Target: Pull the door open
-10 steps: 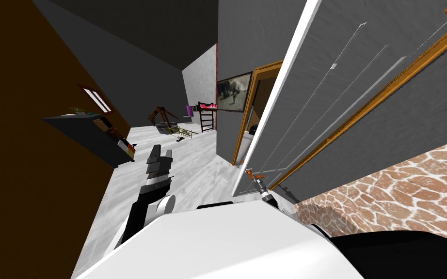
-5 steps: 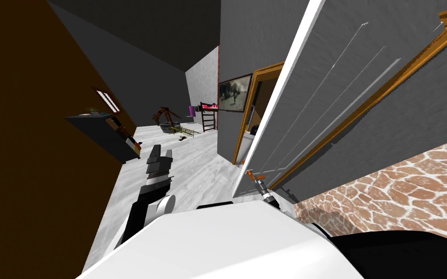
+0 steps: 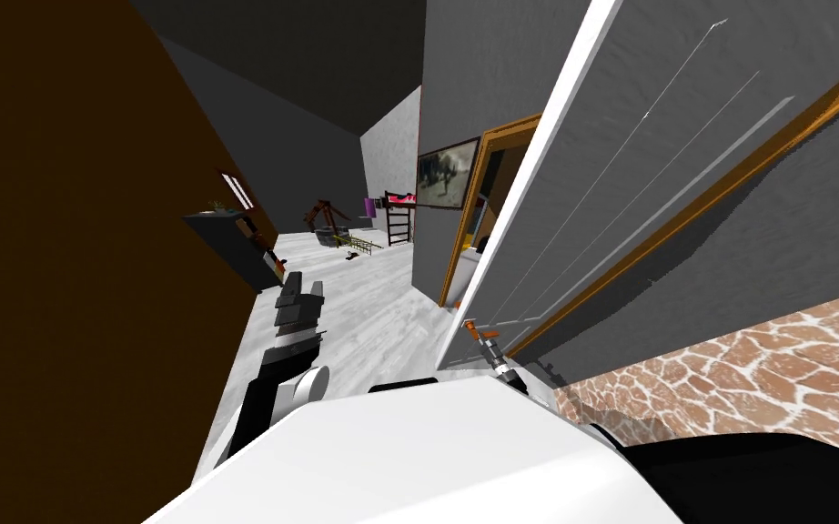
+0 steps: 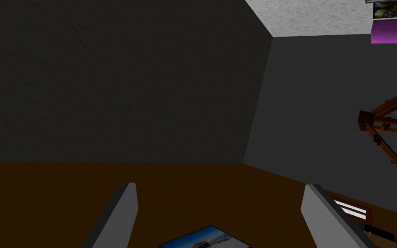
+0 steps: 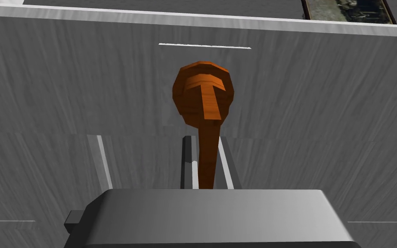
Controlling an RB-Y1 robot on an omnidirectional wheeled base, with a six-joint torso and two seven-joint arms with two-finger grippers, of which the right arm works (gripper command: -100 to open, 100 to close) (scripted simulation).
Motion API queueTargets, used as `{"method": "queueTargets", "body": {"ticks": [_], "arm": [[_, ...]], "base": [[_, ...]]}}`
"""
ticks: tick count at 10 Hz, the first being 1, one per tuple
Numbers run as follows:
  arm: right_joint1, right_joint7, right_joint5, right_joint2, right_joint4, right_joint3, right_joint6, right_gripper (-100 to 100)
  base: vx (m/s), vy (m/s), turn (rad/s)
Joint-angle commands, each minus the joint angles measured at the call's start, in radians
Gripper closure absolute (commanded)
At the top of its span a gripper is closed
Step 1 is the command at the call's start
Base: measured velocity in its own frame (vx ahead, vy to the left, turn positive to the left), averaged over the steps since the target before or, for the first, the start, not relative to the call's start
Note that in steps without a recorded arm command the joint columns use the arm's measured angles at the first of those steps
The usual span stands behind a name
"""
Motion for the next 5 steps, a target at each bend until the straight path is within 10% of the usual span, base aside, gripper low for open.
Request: {"method": "queueTargets", "body": {"ticks": [1, 5], "arm": [[0.011, -0.003, 0.003, -0.002, 0.005, -0.001, -0.011, 100], [0.018, -0.005, 0.005, -0.007, 0.015, -0.005, -0.030, 100]], "base": [[-0.204, -0.102, 0.176], [-0.149, -0.061, 0.107]]}}
